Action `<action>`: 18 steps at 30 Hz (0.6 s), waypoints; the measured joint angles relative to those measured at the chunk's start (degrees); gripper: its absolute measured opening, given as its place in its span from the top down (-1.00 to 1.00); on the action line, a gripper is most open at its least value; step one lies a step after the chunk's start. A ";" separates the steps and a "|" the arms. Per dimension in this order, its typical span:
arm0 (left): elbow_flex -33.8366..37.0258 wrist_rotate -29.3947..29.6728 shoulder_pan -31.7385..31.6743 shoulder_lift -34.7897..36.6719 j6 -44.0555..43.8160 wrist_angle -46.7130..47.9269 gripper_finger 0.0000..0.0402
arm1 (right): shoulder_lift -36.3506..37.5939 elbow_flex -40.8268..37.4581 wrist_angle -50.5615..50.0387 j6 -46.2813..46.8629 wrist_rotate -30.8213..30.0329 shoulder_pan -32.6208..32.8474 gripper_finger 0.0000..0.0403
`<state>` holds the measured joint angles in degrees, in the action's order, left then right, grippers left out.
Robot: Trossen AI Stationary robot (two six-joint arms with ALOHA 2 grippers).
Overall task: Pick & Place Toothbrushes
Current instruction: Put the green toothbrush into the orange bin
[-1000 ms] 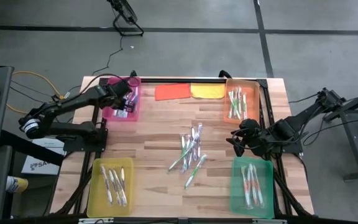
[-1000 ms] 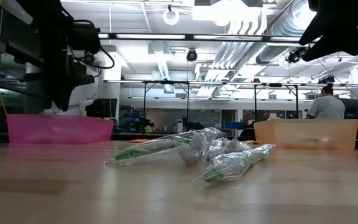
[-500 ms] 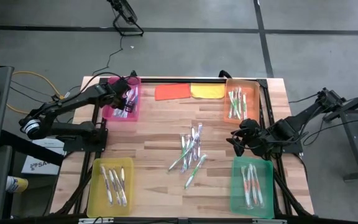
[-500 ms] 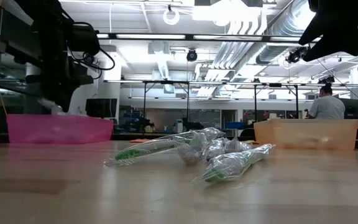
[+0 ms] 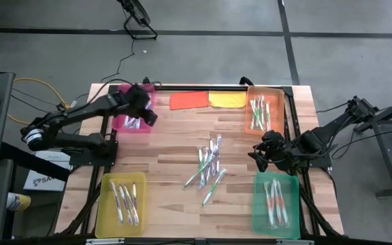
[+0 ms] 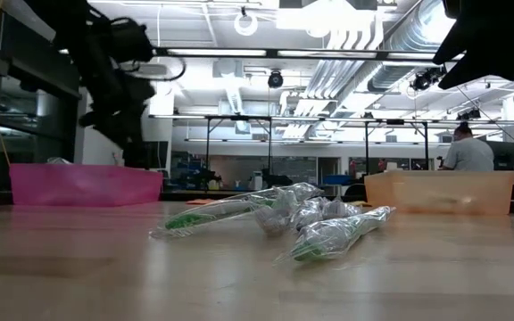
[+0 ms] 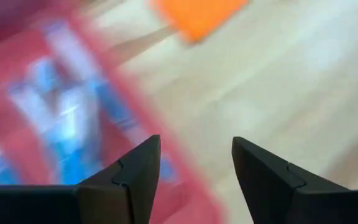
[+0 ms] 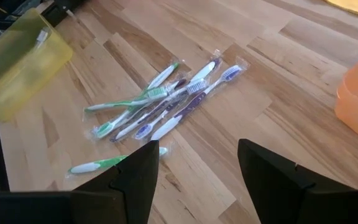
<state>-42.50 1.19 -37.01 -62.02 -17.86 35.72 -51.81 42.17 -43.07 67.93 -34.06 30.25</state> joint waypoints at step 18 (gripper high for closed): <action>-0.02 8.60 38.15 -5.85 -11.89 -14.00 0.12 | 0.00 0.00 0.02 -0.23 -0.02 0.01 -0.06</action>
<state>-42.52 9.79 1.14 -67.87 -29.75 21.72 -51.81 42.17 -43.05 67.70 -34.09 30.26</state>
